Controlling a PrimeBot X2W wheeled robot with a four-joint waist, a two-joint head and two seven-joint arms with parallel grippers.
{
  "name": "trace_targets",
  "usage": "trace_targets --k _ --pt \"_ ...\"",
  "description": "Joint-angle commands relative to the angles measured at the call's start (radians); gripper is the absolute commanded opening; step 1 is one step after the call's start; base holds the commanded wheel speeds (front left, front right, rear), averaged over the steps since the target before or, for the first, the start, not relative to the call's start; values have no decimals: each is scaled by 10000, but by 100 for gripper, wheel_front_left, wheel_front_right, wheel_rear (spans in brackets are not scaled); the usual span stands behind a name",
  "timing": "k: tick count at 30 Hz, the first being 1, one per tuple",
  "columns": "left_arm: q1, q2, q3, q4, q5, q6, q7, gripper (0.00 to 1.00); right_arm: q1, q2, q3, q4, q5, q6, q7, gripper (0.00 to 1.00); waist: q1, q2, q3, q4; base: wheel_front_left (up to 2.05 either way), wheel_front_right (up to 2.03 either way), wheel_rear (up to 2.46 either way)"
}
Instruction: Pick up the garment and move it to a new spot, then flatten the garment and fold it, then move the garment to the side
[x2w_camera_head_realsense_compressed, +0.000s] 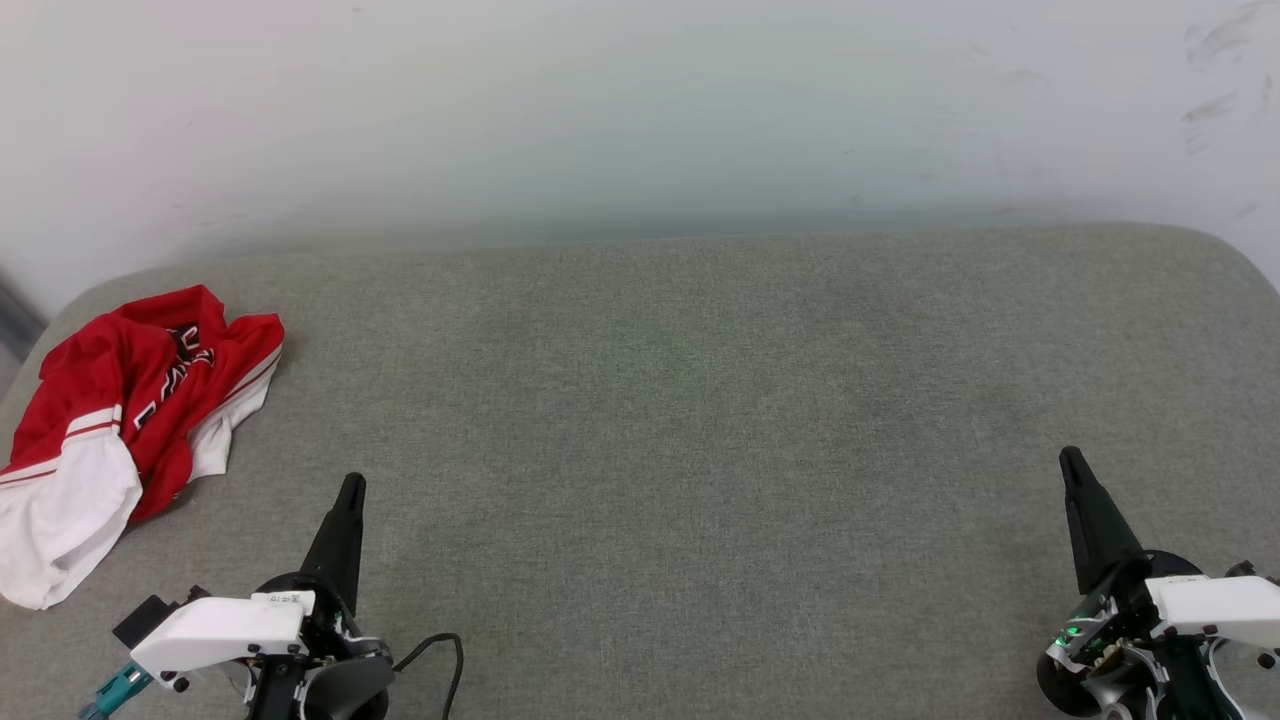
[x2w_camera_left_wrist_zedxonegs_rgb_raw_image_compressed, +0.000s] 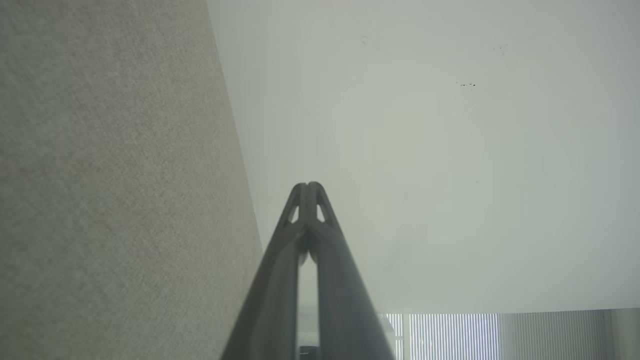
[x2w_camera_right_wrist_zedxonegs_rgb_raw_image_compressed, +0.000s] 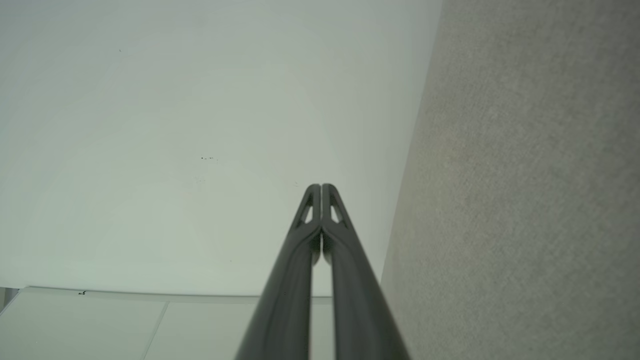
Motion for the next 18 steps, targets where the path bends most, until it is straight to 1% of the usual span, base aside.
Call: trace_targets --k 1,18 --pt "-72 -14 18 -8 22 -29 0 0 -123 33 8 3 -55 -4 -2 0 0 0 0 0 0 0 0" --pt "-72 -14 23 -8 22 -29 0 0 -123 33 8 3 -55 -4 -2 0 0 0 0 0 0 0 0"
